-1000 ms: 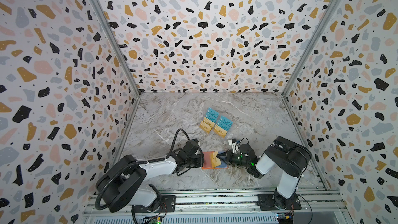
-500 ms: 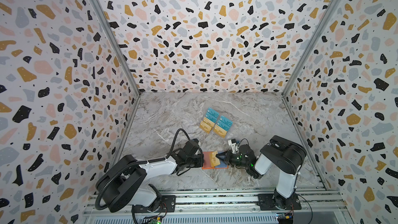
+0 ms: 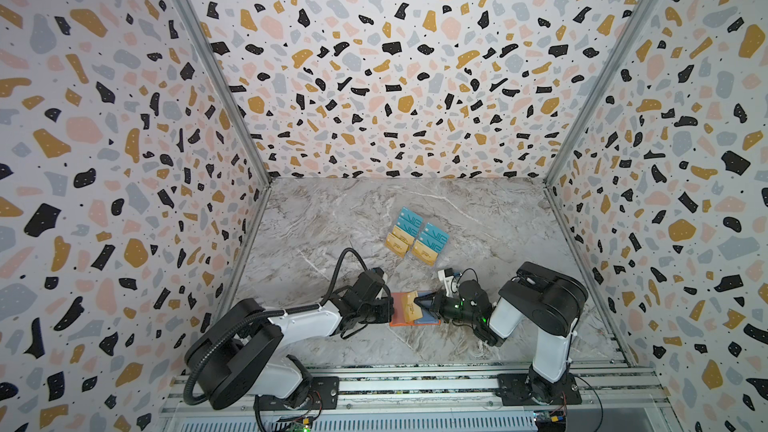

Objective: Put the credit cards into the card holder

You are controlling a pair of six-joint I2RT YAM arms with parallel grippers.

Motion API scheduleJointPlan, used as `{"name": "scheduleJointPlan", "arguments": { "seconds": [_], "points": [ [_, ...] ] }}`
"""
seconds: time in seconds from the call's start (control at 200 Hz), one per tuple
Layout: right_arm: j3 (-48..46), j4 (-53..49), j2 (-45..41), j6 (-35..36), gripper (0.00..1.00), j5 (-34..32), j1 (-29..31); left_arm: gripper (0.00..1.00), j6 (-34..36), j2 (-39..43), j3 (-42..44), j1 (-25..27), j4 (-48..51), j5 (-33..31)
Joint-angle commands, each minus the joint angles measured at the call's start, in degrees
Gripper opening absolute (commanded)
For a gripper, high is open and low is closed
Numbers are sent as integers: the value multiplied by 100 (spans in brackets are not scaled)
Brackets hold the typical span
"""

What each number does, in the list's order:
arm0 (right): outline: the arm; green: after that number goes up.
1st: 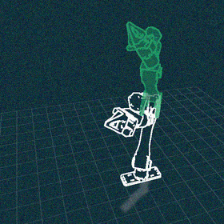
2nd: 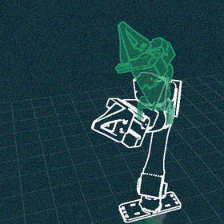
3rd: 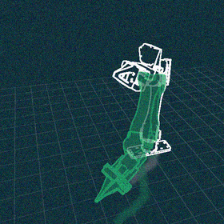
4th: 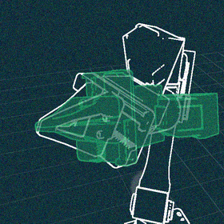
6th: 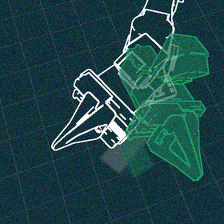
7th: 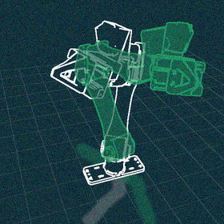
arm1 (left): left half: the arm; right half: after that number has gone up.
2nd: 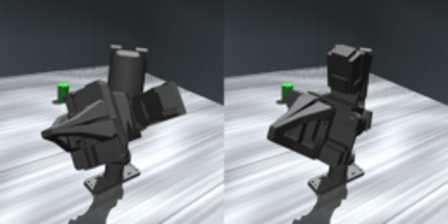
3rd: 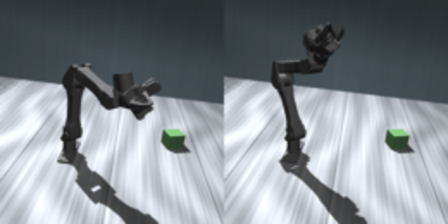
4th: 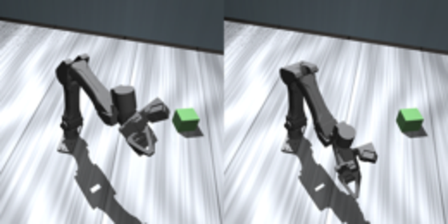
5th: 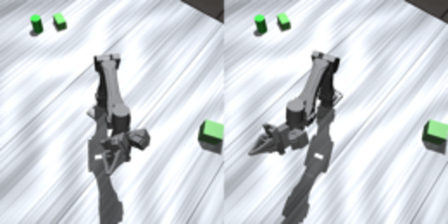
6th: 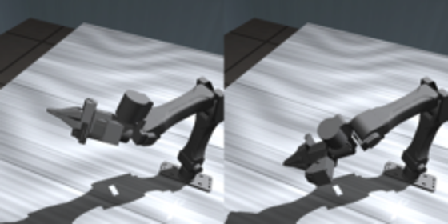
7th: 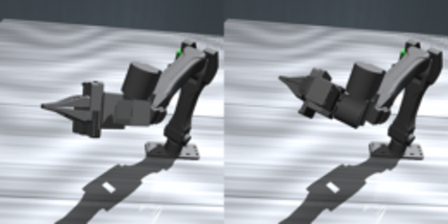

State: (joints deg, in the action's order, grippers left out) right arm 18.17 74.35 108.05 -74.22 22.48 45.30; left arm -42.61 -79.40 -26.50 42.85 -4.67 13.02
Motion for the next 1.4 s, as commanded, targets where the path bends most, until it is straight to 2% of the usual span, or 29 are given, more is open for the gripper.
{"name": "scheduleJointPlan", "arguments": {
  "seconds": [0.0,0.06,0.165,0.355,0.496,0.551,0.716,0.971,1.186,1.396],
  "points": [
    [265,-981,-119,247,0,-244,186,0,17,20,86,19,360,150],
    [380,-1498,-285,398,0,-369,265,0,-12,35,68,16,360,157],
    [478,-2233,-595,639,8,-551,328,8,-53,101,9,17,390,109],
    [749,-3592,-1162,1145,19,-759,374,27,-82,326,-190,9,601,-108],
    [1078,-4579,-1492,1575,31,-976,465,41,-116,370,-339,-11,803,-450],
    [1233,-5017,-1614,1768,38,-1165,543,43,-134,308,-373,-28,816,-518],
    [1662,-5989,-1798,2328,48,-1564,610,42,-253,85,-339,-24,434,-395],
    [2154,-7008,-1907,2891,52,-1596,619,32,-220,-15,-407,-23,343,-371],
    [2465,-7650,-2030,3241,55,-1694,645,27,-125,-87,-529,-31,296,-336],
    [2463,-7338,-1902,3203,56,-1064,635,20,-150,-33,-407,-31,184,-158]
  ]
}}
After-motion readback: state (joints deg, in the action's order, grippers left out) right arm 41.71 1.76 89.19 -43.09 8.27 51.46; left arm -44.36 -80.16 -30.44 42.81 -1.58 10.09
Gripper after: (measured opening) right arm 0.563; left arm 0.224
